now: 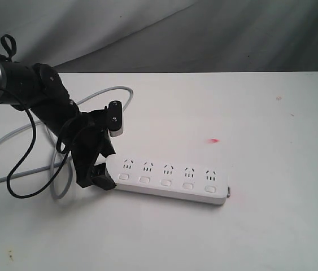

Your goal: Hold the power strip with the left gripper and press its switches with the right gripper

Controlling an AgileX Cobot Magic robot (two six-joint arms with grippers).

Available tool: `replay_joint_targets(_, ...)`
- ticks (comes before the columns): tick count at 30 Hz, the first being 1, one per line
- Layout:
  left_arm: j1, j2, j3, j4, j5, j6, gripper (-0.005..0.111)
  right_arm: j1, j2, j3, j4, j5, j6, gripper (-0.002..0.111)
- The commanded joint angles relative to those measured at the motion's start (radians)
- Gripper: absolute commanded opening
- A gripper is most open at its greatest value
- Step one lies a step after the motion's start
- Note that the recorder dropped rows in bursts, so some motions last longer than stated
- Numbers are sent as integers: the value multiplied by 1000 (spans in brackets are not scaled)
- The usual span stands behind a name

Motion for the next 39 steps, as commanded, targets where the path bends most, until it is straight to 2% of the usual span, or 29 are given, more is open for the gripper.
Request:
replay_joint_targets(1, -1, 4, -1, 0, -2, -9, 73, -8, -32, 15, -381, 7, 403, 0)
replay_joint_targets(3, -1, 4, -1, 0, -2, -9, 73, -8, -57, 32, -469, 5, 504, 0)
replay_joint_targets(8, -1, 4, -1, 0, -2, -11, 73, -8, -175, 145, -528, -35, 644, 0)
replay_joint_targets(18, -1, 4, -1, 0, -2, -9, 73, -8, -315, 316, -530, -69, 694, 0)
replay_joint_targets(30, -1, 4, -1, 0, -2, -11, 73, -8, -317, 428, -530, -71, 694, 0)
replay_joint_targets(39, -1, 4, -1, 0, -2, -11, 73, -8, -317, 436, -530, -70, 694, 0)
